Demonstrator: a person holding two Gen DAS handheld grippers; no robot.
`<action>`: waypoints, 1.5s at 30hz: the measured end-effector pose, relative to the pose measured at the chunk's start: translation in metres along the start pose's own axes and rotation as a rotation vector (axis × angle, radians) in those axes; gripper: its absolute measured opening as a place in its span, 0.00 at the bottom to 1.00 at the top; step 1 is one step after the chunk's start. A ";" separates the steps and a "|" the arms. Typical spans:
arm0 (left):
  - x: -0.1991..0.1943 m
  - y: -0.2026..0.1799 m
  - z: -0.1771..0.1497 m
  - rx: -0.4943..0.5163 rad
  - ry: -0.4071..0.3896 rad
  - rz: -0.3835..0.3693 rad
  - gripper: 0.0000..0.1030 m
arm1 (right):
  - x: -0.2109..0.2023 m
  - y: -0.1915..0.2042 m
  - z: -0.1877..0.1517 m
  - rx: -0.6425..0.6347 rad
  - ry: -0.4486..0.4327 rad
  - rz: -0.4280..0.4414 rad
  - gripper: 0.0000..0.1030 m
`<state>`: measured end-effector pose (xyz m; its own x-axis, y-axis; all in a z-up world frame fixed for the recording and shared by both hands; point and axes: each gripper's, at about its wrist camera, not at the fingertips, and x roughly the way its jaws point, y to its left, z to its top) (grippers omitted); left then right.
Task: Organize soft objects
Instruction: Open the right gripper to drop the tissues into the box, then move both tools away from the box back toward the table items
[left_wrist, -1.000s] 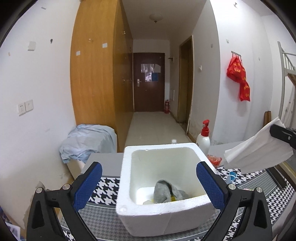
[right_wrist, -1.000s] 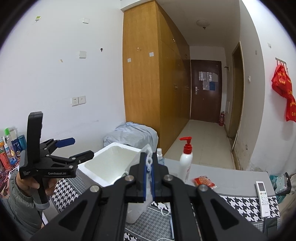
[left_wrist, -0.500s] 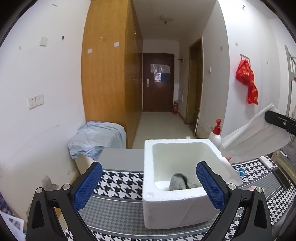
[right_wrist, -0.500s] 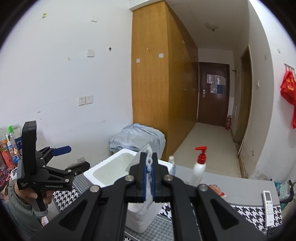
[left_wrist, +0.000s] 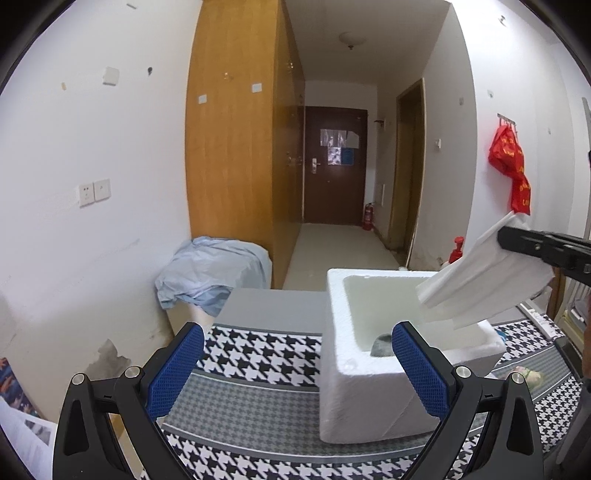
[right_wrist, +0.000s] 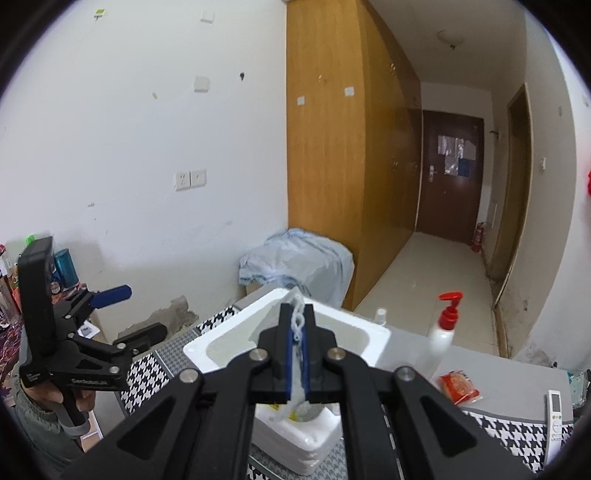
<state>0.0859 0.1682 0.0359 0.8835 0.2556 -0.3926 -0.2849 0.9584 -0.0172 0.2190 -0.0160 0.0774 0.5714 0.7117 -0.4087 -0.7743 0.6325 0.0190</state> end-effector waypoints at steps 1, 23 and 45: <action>-0.001 0.002 -0.001 -0.003 -0.001 0.005 0.99 | 0.003 0.001 0.000 -0.001 0.010 0.005 0.06; 0.000 0.020 -0.011 -0.021 0.019 0.026 0.99 | 0.036 0.008 -0.010 0.009 0.116 0.012 0.83; -0.029 -0.006 -0.002 -0.022 -0.040 0.013 0.99 | -0.013 -0.013 -0.012 0.055 0.039 -0.043 0.98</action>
<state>0.0617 0.1550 0.0457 0.8937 0.2733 -0.3557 -0.3040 0.9521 -0.0323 0.2178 -0.0371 0.0717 0.5922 0.6716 -0.4452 -0.7324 0.6790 0.0500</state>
